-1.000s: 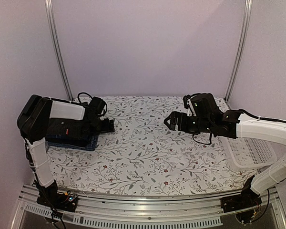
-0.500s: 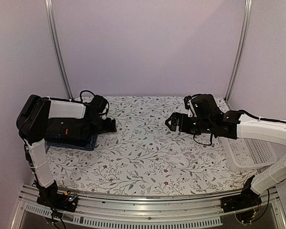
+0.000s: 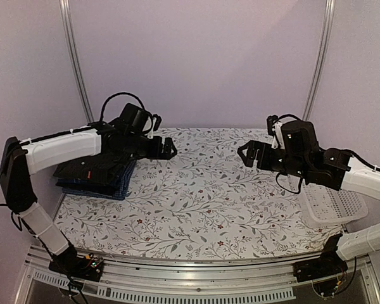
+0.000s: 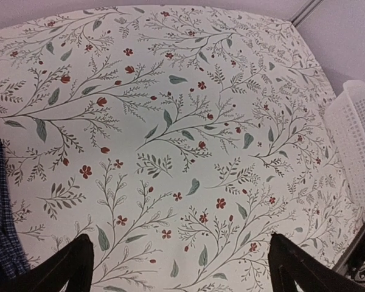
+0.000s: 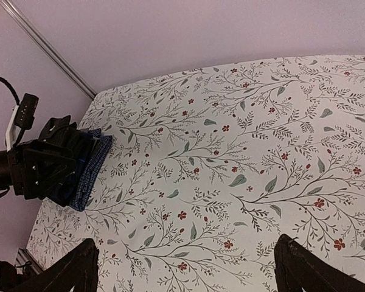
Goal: Fold and stack the long sleeve shirts
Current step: Reset both arms
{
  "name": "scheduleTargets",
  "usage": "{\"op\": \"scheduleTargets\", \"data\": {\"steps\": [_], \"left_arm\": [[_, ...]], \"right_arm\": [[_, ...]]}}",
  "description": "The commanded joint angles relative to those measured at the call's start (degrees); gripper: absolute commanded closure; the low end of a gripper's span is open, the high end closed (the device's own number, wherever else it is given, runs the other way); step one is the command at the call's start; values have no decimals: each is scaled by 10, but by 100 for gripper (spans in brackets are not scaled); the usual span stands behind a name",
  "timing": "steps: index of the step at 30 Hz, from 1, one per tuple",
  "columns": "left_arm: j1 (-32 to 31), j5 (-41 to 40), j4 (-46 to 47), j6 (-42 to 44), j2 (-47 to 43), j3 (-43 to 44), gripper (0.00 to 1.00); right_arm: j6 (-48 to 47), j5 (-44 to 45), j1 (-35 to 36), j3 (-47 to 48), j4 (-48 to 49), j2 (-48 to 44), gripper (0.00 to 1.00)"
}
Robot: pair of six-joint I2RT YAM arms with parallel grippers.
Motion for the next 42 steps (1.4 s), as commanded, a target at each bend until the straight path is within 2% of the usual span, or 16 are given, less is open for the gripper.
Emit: {"op": "scheduleTargets", "data": {"steps": [1,12,19,28,42], "left_arm": [[-19,-5,21,-11,-75,-45,0],[-24,-56,55,-17,-258,-176,0],[-25,-76,83,-22,-340,-243,0],[-24,-99,95,-22,-380,-274,0],[-23,-109,105,-9,-389,-281,0]], "right_arm": [[-38,51,-2,-25,-8,-76,1],[-84,109,-2,-87,-10,-233,1],[-104,99,-2,-102,-22,-250,1],[-109,100,-2,-110,-12,-243,1],[-107,107,-2,-111,-7,-232,1]]}}
